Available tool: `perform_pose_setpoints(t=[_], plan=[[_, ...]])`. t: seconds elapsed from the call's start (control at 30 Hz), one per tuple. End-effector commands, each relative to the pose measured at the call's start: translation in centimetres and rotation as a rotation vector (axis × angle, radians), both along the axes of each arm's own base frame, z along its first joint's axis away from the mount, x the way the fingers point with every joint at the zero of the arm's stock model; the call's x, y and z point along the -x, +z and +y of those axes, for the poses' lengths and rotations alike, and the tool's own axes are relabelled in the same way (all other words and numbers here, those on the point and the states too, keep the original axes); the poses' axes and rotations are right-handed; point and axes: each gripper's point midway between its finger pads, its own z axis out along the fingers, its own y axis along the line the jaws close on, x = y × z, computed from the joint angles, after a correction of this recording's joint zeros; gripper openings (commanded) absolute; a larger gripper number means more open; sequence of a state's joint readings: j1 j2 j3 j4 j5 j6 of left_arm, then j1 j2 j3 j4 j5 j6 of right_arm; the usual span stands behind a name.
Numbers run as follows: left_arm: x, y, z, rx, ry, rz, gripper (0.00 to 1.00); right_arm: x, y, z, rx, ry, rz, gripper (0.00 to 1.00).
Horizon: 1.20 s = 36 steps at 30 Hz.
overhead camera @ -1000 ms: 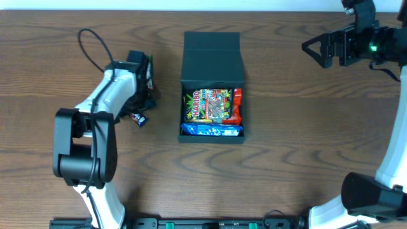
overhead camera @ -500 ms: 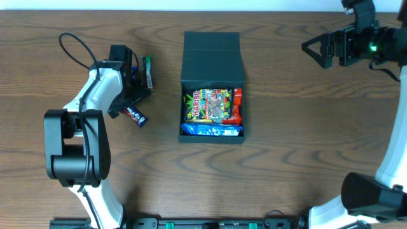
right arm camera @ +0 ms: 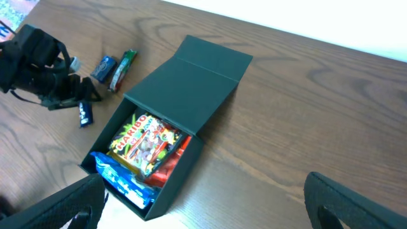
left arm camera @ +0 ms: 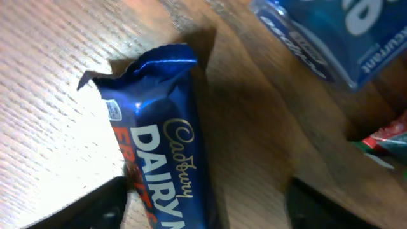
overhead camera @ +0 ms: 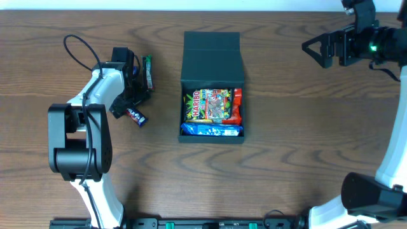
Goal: Pack container
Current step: 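Grasp the purple Dairy Milk bar with the left gripper, then carry the purple bar into the box and release it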
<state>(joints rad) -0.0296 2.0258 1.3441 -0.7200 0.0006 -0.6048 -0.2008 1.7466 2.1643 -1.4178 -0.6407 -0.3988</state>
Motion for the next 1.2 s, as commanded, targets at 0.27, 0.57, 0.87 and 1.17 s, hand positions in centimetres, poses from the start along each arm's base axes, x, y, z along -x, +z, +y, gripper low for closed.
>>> perform_pose_setpoints(t=[0.27,0.57,0.87,1.17], plan=[[0.2,-0.5,0.3,-0.009,-0.003,0.016,0.46,0.0,-0.1,0.0,-0.016,0.009,0.001,0.99],[0.6,-0.6,0.3,-0.009,-0.003,0.031,0.27,0.0,-0.1,0.0,-0.016,0.009,0.001,0.99],[1.1,0.2,0.2,-0.005,-0.004,0.042,0.13,0.0,-0.1,0.0,-0.016,0.009,0.001,0.99],[0.8,6.3,-0.2,-0.006,-0.024,-0.089,0.06,0.0,0.0,0.0,-0.016,0.009,-0.001,0.99]])
